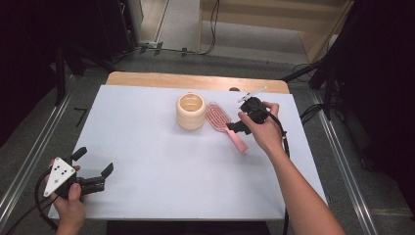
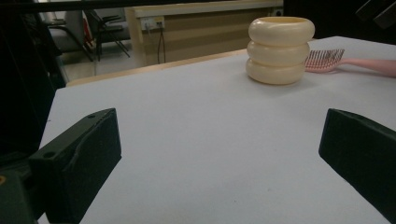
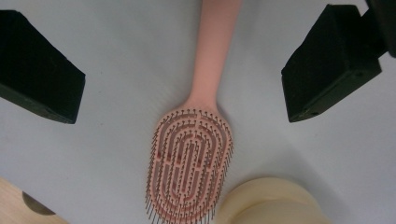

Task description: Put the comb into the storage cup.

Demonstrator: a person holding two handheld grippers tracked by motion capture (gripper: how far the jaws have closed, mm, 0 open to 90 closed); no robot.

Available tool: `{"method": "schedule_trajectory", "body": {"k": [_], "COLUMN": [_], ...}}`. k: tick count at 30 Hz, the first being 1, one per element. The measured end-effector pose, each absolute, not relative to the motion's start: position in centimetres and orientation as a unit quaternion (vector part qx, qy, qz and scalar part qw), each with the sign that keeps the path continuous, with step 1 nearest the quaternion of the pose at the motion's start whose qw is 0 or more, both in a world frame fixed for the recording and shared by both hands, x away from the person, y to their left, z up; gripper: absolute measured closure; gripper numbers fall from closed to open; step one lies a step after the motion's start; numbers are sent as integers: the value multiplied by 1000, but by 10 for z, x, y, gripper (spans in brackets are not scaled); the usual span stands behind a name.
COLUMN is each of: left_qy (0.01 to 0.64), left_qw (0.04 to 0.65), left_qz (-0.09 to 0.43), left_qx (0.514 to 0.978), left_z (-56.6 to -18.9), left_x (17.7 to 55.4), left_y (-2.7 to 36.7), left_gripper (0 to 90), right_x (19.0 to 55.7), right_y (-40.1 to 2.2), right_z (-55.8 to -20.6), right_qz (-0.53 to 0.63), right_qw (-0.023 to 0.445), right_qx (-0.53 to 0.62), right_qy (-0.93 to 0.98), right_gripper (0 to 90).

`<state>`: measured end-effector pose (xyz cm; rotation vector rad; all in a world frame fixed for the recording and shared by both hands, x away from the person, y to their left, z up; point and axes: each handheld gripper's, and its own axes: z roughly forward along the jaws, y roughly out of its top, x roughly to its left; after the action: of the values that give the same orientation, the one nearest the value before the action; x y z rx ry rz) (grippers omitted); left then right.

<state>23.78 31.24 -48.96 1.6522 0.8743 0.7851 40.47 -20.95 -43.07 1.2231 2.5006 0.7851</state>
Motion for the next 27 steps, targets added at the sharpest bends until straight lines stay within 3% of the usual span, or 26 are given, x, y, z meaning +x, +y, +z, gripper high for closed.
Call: {"method": "schedule_trajectory", "body": {"k": [27], "left_qy": [366], "left_qw": [531], "left_qz": [327], "left_qx": [691], "left_z": [-489], "left_x": [238], "left_y": [313], "left_gripper": [0], "right_x": [440], "right_y": [-184], "right_z": [-456], "right_qz": [167], "right_qw": [66], "right_qx": [431], "right_qy": [884], "right_gripper": [0]}}
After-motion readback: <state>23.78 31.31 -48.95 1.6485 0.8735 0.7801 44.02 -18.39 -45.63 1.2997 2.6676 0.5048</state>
